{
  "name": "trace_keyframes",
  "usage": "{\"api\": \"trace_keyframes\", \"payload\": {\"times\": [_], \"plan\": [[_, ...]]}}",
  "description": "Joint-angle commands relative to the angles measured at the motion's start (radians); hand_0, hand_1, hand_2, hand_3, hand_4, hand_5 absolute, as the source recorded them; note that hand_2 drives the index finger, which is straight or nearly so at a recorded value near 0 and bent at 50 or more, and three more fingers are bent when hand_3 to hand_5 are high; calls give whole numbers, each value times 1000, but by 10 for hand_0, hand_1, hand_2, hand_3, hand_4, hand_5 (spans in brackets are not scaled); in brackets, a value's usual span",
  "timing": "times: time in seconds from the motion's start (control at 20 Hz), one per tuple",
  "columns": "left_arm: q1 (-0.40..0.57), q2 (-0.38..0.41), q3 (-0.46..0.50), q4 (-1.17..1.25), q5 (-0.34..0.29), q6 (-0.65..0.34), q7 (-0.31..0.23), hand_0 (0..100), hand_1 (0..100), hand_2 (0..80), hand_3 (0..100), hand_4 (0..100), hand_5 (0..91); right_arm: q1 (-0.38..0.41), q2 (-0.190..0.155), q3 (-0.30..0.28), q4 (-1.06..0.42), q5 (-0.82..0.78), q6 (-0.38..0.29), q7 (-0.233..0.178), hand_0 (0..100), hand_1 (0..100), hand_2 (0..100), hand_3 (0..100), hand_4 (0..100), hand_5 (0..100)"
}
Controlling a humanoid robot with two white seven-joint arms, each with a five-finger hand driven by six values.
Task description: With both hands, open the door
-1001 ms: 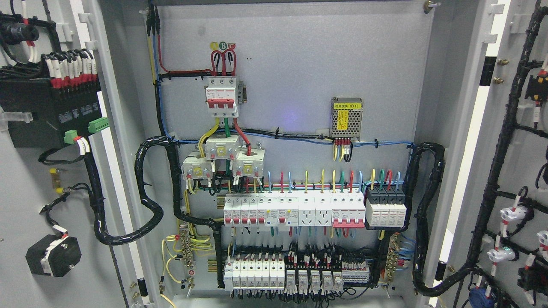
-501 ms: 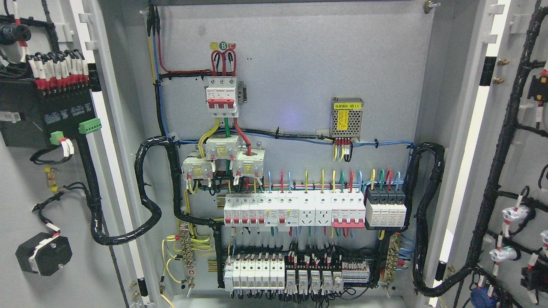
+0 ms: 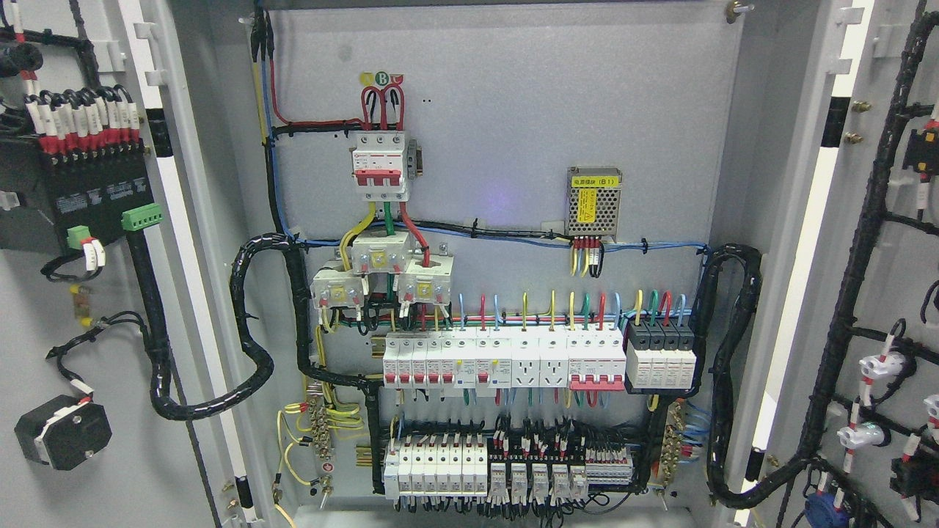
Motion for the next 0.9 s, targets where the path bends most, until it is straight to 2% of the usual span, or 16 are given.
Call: {"api": "trace_keyframes", "payload": {"times": [0.0,0.1,0.3,0.5,0.85], "plan": [[-37,55,27,85,7,-720,-1,0,0,0,0,31,0,3,-13,1,-7,-1,-189,11,0,0,0,0,0,0],[-54,58,27,102,7,-714,-1,0,0,0,0,31,0,3,-14,1,-4,-1,-189,13,0,0,0,0,0,0],[-110,84,29,142,12,-622,1,0,0,0,0,31,0,3,-31,0,3,-1,-197,14,0,0,0,0,0,0],[-162,90,26,196,10,-614,1,0,0,0,0,31,0,0,-49,-5,17,-1,-205,14,0,0,0,0,0,0],[-225,116,27,280,8,-574,1,0,0,0,0,31,0,0,-49,-10,20,0,-226,14,0,0,0,0,0,0]]}}
